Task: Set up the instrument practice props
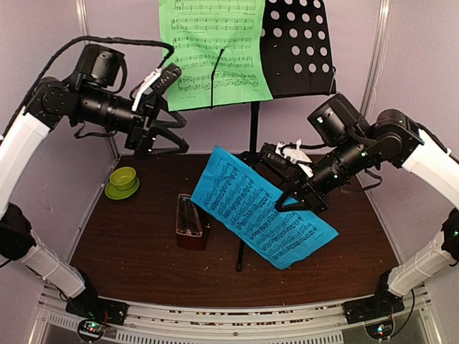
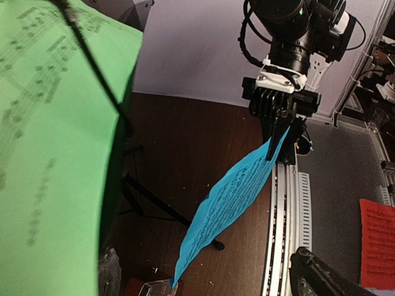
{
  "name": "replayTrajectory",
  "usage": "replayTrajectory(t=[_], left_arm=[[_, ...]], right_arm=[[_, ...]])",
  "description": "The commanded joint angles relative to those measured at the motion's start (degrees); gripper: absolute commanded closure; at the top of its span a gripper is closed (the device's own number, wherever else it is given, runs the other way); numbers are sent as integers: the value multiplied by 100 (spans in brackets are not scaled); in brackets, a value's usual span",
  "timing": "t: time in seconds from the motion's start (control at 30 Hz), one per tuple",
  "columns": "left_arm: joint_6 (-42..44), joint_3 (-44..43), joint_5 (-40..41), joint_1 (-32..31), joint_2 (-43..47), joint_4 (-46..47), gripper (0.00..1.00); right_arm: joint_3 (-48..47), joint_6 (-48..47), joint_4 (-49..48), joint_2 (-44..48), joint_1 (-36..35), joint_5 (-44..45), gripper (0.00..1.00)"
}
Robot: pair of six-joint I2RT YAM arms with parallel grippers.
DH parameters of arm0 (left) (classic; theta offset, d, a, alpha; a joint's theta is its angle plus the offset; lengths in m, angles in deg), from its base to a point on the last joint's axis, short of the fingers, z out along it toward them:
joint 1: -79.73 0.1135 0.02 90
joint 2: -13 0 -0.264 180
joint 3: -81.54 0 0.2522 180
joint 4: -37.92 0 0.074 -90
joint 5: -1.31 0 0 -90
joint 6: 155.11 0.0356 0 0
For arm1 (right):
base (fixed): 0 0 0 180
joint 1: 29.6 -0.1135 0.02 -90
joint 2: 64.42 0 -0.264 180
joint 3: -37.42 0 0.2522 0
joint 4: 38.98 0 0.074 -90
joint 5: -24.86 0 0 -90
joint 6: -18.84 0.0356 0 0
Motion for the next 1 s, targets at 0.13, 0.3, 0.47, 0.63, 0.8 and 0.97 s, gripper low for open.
replayTrajectory(t=[0.13,0.3,0.47,0.63,0.8,0.97], left_arm=[[559,-223,355,-575,-412,-185,3],[586,440,599,-567,138,-50,3],[565,1177,976,-583,730,-145,6],[462,1911,1601,-766,1448,174,6],[853,1661,2397,-1370,1071,-346,7],[976,1328,2430,-1806,581,-444,7]], right_arm=[[-195,-145,232,-128,-307,276,100],[-239,-133,239,-147,-362,301,100],[-384,-86,217,-311,-433,308,100],[-435,-8,220,-514,-633,444,100],[-696,-22,388,-856,-879,604,100],[-895,-87,485,-1030,-1127,837,100]])
